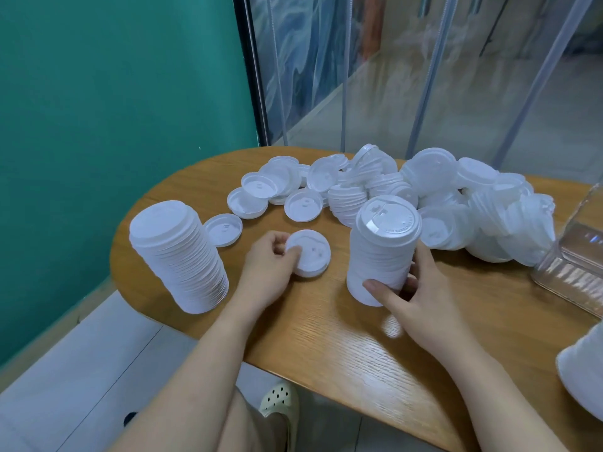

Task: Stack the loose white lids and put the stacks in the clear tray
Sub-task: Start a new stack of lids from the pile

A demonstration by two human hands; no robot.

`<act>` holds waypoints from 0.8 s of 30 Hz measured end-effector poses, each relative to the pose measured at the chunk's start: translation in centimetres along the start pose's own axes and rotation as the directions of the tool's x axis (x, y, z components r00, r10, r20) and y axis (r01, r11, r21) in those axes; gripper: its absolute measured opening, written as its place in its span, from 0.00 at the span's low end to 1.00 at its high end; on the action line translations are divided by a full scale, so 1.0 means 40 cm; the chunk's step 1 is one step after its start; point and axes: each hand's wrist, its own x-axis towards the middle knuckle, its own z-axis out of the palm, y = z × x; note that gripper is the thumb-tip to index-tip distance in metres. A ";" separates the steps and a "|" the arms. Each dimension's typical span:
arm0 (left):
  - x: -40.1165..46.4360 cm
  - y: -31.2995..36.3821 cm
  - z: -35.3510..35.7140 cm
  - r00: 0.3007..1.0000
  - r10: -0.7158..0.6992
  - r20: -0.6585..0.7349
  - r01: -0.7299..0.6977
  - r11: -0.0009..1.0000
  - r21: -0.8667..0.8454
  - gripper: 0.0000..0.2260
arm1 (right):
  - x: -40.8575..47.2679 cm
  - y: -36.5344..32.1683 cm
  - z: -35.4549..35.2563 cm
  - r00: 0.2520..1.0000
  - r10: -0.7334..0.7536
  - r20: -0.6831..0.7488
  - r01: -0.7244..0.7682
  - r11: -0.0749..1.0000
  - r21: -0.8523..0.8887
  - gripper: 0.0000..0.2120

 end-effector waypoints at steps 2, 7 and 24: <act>0.001 -0.002 0.002 0.993 0.116 -0.006 -0.112 0.972 0.205 0.14 | 0.001 0.002 -0.001 1.000 0.012 0.001 -0.012 1.000 -0.003 0.38; -0.008 -0.013 0.011 0.976 0.179 0.128 -0.218 0.857 0.466 0.33 | 0.004 0.010 0.003 1.000 0.020 0.004 -0.020 1.000 0.001 0.36; -0.133 0.250 0.039 0.775 0.629 0.062 -0.632 0.775 0.029 0.29 | 0.003 0.021 -0.001 0.999 0.007 0.039 -0.011 0.997 0.083 0.35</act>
